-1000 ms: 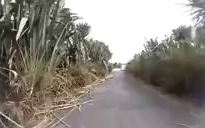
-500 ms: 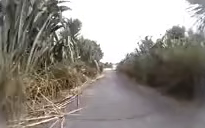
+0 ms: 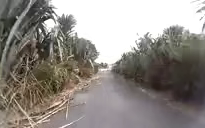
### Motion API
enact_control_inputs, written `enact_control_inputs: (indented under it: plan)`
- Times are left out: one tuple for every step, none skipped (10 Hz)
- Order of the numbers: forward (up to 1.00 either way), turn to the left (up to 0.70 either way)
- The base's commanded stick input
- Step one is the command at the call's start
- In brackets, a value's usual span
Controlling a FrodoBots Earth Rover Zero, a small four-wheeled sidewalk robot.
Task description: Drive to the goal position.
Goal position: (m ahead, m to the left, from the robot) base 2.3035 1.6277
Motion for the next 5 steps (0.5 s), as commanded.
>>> enact_control_inputs:
  plan:
    - [1.00,0.00]
    - [1.00,0.00]
    - [1.00,0.00]
    - [1.00,0.00]
    - [1.00,0.00]
